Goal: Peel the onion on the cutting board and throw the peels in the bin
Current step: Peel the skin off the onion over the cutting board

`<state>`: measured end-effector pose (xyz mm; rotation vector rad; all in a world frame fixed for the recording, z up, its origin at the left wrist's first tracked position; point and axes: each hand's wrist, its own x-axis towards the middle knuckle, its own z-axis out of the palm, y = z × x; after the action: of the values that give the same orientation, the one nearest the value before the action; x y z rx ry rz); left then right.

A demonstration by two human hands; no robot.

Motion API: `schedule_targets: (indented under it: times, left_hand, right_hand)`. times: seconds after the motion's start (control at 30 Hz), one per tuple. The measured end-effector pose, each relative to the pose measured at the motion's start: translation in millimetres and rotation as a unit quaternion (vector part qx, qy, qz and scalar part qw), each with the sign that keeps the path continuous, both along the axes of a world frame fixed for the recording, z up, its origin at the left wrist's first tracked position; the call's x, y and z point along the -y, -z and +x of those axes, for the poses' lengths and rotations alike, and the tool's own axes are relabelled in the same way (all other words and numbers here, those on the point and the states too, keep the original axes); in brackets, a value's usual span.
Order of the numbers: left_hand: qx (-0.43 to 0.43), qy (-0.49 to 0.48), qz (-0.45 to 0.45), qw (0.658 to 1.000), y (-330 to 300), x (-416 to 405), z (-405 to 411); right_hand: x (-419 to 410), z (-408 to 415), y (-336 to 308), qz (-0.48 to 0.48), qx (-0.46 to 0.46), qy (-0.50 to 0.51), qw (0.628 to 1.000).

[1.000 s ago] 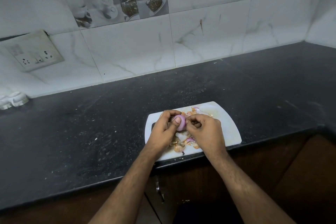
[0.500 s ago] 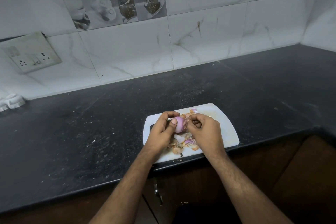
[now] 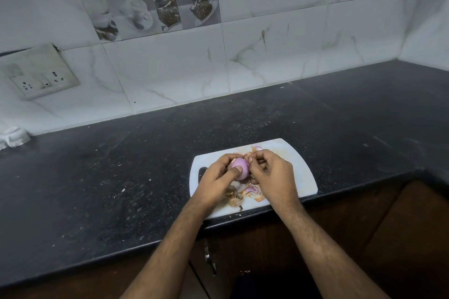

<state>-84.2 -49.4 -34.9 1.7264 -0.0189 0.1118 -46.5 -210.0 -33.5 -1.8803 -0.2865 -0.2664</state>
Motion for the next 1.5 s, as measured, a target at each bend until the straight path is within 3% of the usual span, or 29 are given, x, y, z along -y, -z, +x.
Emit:
schedule_targets:
  times: [0.43, 0.63, 1.17, 1.5]
  left_hand:
    - [-0.008, 0.052, -0.041, 0.998, 0.6, -3.9, 1.6]
    - [0.054, 0.008, 0.013, 0.998, 3.7, -6.0, 3.9]
    - [0.013, 0.035, -0.094, 0.995, -0.2, -4.6, 0.7]
    - [0.042, 0.018, -0.063, 0.997, 1.3, -7.5, 2.1]
  right_hand:
    - [2.5, 1.0, 2.9, 0.014, 0.005, 0.007, 1.0]
    - [1.8, 3.2, 6.0, 0.025, -0.004, -0.001, 1.0]
    - [2.0, 3.5, 4.1, 0.036, -0.013, 0.008, 0.999]
    - [0.3, 0.7, 1.6, 0.014, -0.001, 0.019, 1.0]
